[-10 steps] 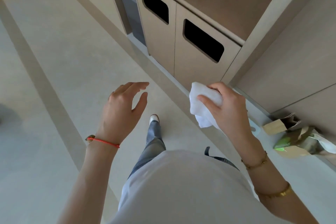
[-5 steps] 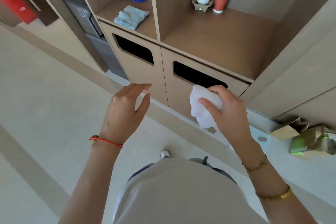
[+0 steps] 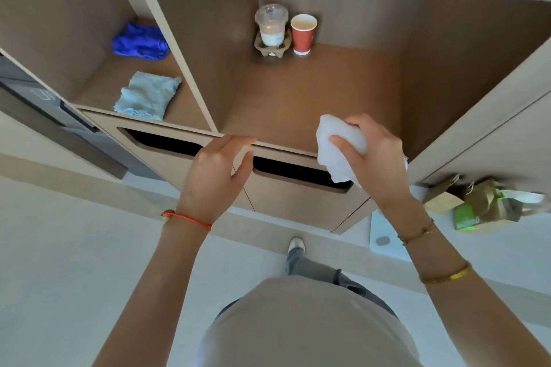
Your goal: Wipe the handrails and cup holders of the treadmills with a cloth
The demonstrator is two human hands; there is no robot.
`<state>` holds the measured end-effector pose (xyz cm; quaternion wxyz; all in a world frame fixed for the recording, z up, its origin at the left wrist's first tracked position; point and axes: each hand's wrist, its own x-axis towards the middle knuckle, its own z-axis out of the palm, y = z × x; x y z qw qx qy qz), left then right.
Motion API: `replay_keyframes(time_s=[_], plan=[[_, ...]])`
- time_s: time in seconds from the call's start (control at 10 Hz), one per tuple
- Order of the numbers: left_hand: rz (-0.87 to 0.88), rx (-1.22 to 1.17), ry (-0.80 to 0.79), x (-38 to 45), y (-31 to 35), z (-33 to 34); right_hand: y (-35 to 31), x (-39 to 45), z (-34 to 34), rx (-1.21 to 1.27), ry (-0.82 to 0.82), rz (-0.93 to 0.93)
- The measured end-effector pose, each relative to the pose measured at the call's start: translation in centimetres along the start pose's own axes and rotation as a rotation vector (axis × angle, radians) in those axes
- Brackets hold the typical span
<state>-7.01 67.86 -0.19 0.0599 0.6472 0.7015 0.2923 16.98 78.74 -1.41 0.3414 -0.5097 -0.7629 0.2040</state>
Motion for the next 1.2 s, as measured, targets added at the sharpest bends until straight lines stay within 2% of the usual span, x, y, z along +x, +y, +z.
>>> replay_keyframes(time_s=[0.2, 0.3, 0.4, 0.6, 0.7, 0.9, 1.1, 1.2], plan=[[0.013, -0.018, -0.017, 7.0, -1.5, 2.9, 1.7, 7.8, 2.2, -0.138, 0.075, -0.039], [0.011, -0.010, -0.045, 9.6, -2.4, 4.6, 2.6, 10.9, 3.8, -0.274, 0.209, -0.197], [-0.009, -0.024, -0.100, 11.4, -3.2, 6.1, 4.2, 12.6, 5.6, -0.361, 0.218, -0.290], [-0.009, -0.001, -0.174, 14.0, -5.2, 9.0, 7.9, 11.7, 8.7, -0.475, -0.052, -0.129], [0.007, 0.007, -0.208, 14.9, -6.4, 10.2, 9.3, 10.8, 9.8, -0.434, -0.168, -0.046], [0.028, 0.040, -0.282, 15.5, -8.5, 12.9, 10.1, 10.4, 11.6, -0.400, -0.098, -0.004], [0.017, 0.001, -0.324, 14.9, -9.7, 14.3, 10.4, 10.3, 11.6, -0.349, -0.143, -0.005], [-0.004, 0.005, -0.342, 15.3, -9.5, 14.1, 9.8, 10.2, 10.8, -0.347, -0.108, 0.061]])
